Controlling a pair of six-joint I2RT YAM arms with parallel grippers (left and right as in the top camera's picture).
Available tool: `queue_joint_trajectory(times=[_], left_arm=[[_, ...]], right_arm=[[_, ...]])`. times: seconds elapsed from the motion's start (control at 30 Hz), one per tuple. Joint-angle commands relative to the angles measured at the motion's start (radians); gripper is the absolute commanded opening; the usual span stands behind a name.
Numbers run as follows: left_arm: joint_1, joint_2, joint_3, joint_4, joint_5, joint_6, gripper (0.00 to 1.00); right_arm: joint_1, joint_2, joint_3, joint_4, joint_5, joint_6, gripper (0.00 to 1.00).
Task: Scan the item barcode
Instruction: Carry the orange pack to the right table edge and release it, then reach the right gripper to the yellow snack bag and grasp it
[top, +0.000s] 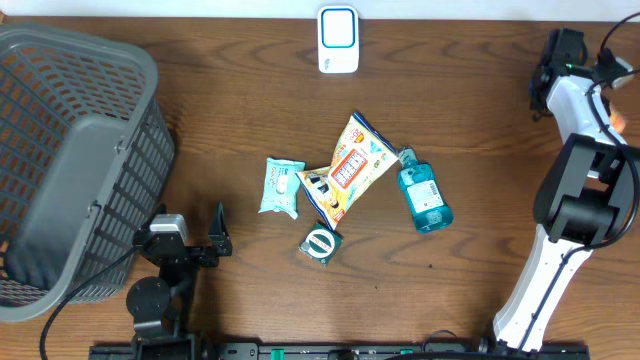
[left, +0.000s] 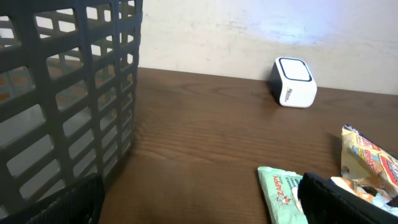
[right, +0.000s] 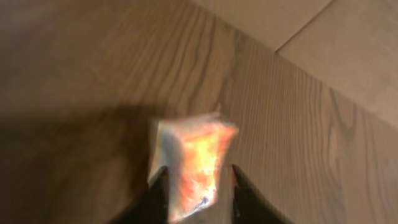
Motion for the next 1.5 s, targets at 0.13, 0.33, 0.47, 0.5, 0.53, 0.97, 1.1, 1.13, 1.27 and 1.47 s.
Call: queue_joint_trajectory(times=[0.13,0.33,0.47,0.5,0.53,0.97,1.1,1.13,1.27,1.47], left_arm=[[0.000,-0.002,-0.016,-0.034,0.013,0.002,0.98],[0.000,-0.002,-0.016,-0.034,0.013,0.002,0.98],[0.000,-0.002,-0.016,-0.034,0.012,0.002,0.98],[0.000,-0.002,-0.016,-0.034,0.013,0.002,0.98],[0.000,-0.002,-0.016,-0.034,0.013,0.002,0.98],[0.000,-0.002,-0.016,-0.034,0.013,0.002,0.98],[0.000,-0.002,-0.016,-0.034,0.013,0.002,0.98],[0.000,-0.002,-0.016,-0.034,0.013,0.002,0.98],[0.000,-0.002,-0.016,-0.034,0.013,0.002,0.98],[0.000,-0.002,-0.016,-0.034,0.013,0.002,0.98]], right_arm=[[-0.024,-0.038,-0.002,-0.016,0.016,0.013,0.86],[0.002,-0.140,-0.002,-0.074,-0.171,0.016,0.99],[0.036,-0.238,-0.002,-0.130,-0.382,0.016,0.99],[0.050,-0.267,-0.002,-0.152,-0.431,0.016,0.99],[0.063,-0.292,-0.002,-0.170,-0.462,0.016,0.99],[0.317,-0.516,-0.003,-0.467,-0.859,0.015,0.99],[0.406,-0.499,-0.004,-0.566,-0.875,0.016,0.99],[0.428,-0.495,-0.005,-0.587,-0.874,0.015,0.99],[0.551,-0.466,-0.026,-0.642,-0.842,-0.095,0.99],[0.704,-0.439,-0.145,-0.641,-0.736,-0.140,0.99]])
